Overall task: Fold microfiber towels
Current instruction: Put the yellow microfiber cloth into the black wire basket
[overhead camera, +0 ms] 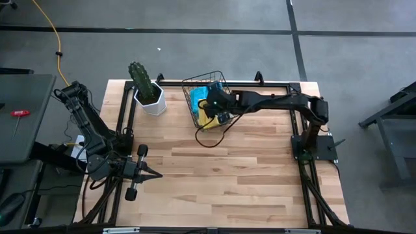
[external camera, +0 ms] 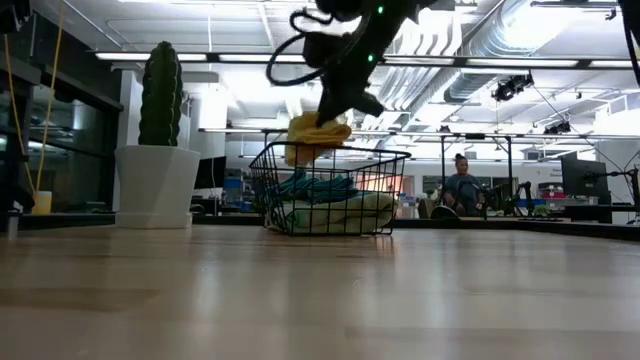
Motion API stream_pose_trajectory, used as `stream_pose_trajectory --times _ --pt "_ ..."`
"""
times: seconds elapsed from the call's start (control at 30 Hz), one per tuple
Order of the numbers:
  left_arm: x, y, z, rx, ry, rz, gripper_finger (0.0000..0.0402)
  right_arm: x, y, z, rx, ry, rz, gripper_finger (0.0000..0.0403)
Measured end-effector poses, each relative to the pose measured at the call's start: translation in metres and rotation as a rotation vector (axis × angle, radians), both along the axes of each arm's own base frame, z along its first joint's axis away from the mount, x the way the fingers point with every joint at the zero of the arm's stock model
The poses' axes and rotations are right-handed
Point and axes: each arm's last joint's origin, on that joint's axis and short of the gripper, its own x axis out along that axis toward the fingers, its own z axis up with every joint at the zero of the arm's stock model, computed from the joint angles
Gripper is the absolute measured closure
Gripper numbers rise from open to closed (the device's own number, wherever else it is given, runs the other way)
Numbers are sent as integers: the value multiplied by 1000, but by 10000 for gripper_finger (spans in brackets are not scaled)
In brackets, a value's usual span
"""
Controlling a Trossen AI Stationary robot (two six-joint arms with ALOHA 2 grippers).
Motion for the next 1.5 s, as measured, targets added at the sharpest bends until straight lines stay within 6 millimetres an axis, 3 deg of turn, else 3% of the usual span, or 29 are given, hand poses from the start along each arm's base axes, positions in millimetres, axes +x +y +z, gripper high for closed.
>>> stream_pose_trajectory --times 0.13,0.33,0.47,0.7,0.87,1.27,1.5 --pt "0 0 0 -2 -1 0 401 6 -10 -18 69 35 40 402" --pt "0 0 0 2 2 0 401 20 -13 -49 26 134 103 402" --pt "0 0 0 4 4 0 401 24 -12 -56 26 147 120 402" --pt "0 0 0 5 4 0 401 27 -16 -54 -12 99 80 400" --pt "0 0 0 5 4 -1 401 31 -18 -41 -60 52 42 397" --pt "0 0 0 5 4 0 401 24 -8 -45 206 113 134 396" --pt "0 0 0 5 4 0 401 30 -9 -40 249 -22 51 396"
